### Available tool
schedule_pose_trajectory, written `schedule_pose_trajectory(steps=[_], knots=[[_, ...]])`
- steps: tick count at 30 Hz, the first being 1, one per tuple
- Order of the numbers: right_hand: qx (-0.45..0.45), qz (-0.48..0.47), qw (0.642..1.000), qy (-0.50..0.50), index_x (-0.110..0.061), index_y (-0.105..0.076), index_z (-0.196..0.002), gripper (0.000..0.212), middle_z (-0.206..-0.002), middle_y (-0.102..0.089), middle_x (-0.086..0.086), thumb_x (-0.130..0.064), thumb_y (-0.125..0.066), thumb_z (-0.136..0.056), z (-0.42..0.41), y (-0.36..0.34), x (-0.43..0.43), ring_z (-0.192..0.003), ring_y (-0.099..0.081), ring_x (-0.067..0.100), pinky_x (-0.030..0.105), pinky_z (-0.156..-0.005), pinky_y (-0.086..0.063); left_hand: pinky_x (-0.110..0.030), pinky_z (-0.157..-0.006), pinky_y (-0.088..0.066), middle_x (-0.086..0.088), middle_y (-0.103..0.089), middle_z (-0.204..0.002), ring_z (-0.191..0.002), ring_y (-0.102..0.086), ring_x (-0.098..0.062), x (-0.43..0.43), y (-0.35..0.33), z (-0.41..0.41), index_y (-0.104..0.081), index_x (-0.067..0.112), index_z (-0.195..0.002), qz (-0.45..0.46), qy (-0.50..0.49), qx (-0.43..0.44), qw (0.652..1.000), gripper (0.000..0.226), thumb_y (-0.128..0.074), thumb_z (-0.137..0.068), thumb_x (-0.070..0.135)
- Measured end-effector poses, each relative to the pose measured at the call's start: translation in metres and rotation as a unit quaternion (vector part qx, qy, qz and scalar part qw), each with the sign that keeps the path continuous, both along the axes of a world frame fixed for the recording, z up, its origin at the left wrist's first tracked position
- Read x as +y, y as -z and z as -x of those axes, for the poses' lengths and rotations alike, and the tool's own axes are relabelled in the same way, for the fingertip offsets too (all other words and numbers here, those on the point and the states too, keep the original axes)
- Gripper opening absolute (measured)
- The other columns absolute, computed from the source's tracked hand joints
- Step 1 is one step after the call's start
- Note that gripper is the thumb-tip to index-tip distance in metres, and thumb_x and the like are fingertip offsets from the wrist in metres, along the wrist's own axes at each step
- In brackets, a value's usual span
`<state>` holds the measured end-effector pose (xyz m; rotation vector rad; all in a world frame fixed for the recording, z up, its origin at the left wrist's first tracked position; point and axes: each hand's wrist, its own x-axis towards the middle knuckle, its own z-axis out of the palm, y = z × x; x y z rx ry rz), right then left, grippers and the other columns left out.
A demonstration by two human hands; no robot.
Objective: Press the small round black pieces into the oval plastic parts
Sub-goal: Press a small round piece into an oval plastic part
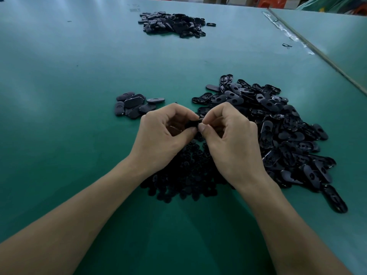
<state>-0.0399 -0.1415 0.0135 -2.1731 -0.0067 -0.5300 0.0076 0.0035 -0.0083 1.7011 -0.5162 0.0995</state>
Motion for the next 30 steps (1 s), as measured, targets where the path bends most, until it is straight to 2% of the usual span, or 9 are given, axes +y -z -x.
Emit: schedule_pose_trajectory(steps=[5, 11, 14, 18, 20, 22, 26, 30], knots=[[0.014, -0.003, 1.000, -0.005, -0.028, -0.054, -0.078, 0.029, -0.067, -0.061, -0.010, -0.009, -0.073, -0.088, 0.000, -0.002, -0.002, -0.066, -0.057, 0.004, 0.009, -0.057, -0.039, -0.028, -0.076, -0.059, 0.000, -0.076, -0.088, -0.080, -0.073, -0.018, 0.000, 0.001, 0.001, -0.072, 0.015, -0.095, -0.012, 0.000, -0.013, 1.000, 0.024, -0.077, -0.082, -0.005], [-0.003, 0.013, 0.999, 0.043, -0.028, -0.050, -0.075, 0.032, -0.064, -0.060, -0.008, -0.010, -0.074, -0.087, 0.003, 0.000, 0.003, -0.066, -0.056, 0.008, 0.014, -0.054, -0.040, -0.019, -0.074, -0.056, 0.010, -0.076, -0.085, -0.077, -0.072, -0.006, 0.000, 0.002, 0.001, -0.072, 0.026, -0.092, -0.028, -0.020, -0.035, 0.999, 0.031, -0.079, -0.082, -0.002], [-0.005, 0.031, 0.998, 0.059, -0.024, -0.054, -0.079, 0.024, -0.065, -0.061, -0.010, -0.012, -0.072, -0.089, 0.004, 0.002, 0.008, -0.066, -0.058, 0.009, 0.020, -0.058, -0.044, -0.017, -0.073, -0.055, 0.013, -0.075, -0.086, -0.077, -0.072, -0.003, 0.000, 0.003, 0.002, -0.073, 0.026, -0.092, -0.037, -0.035, -0.049, 0.997, 0.031, -0.079, -0.081, -0.002], [-0.007, 0.056, 0.997, 0.043, -0.024, -0.057, -0.087, 0.019, -0.068, -0.063, -0.010, -0.008, -0.065, -0.092, 0.005, 0.003, 0.015, -0.061, -0.058, 0.012, 0.039, -0.067, -0.052, -0.018, -0.074, -0.056, 0.011, -0.076, -0.087, -0.077, -0.073, -0.004, 0.000, 0.003, 0.000, -0.074, 0.022, -0.096, -0.041, -0.058, -0.058, 0.996, 0.027, -0.080, -0.081, -0.001], [-0.009, 0.053, 0.998, 0.035, -0.022, -0.060, -0.089, 0.016, -0.070, -0.066, -0.007, -0.007, -0.064, -0.093, 0.005, 0.003, 0.016, -0.061, -0.059, 0.013, 0.038, -0.067, -0.052, -0.020, -0.074, -0.057, 0.010, -0.076, -0.086, -0.076, -0.073, -0.005, 0.001, 0.004, -0.002, -0.075, 0.021, -0.095, -0.037, -0.066, -0.053, 0.996, 0.025, -0.080, -0.082, 0.001], [-0.017, 0.044, 0.998, 0.028, -0.020, -0.062, -0.090, 0.013, -0.072, -0.068, -0.007, -0.007, -0.065, -0.093, 0.006, 0.003, 0.017, -0.063, -0.061, 0.009, 0.031, -0.066, -0.051, -0.025, -0.074, -0.058, 0.008, -0.076, -0.085, -0.075, -0.073, -0.008, 0.001, 0.005, -0.003, -0.075, 0.020, -0.095, -0.032, -0.069, -0.049, 0.996, 0.020, -0.079, -0.083, 0.004], [-0.015, 0.031, 0.999, 0.009, -0.019, -0.067, -0.094, 0.008, -0.079, -0.071, -0.009, -0.012, -0.066, -0.093, 0.007, 0.004, 0.018, -0.072, -0.067, 0.006, 0.025, -0.069, -0.051, -0.034, -0.073, -0.060, 0.007, -0.075, -0.082, -0.073, -0.072, -0.011, 0.001, 0.008, -0.005, -0.073, 0.023, -0.091, -0.038, -0.082, -0.043, 0.995, 0.018, -0.077, -0.084, 0.007], [-0.026, 0.028, 0.999, 0.023, -0.017, -0.070, -0.097, 0.007, -0.080, -0.072, -0.011, -0.012, -0.067, -0.093, 0.005, 0.006, 0.015, -0.075, -0.067, 0.005, 0.024, -0.071, -0.052, -0.029, -0.075, -0.059, 0.011, -0.075, -0.084, -0.075, -0.072, -0.009, 0.000, 0.008, -0.005, -0.071, 0.029, -0.091, -0.033, -0.077, -0.045, 0.995, 0.022, -0.078, -0.082, 0.010]])
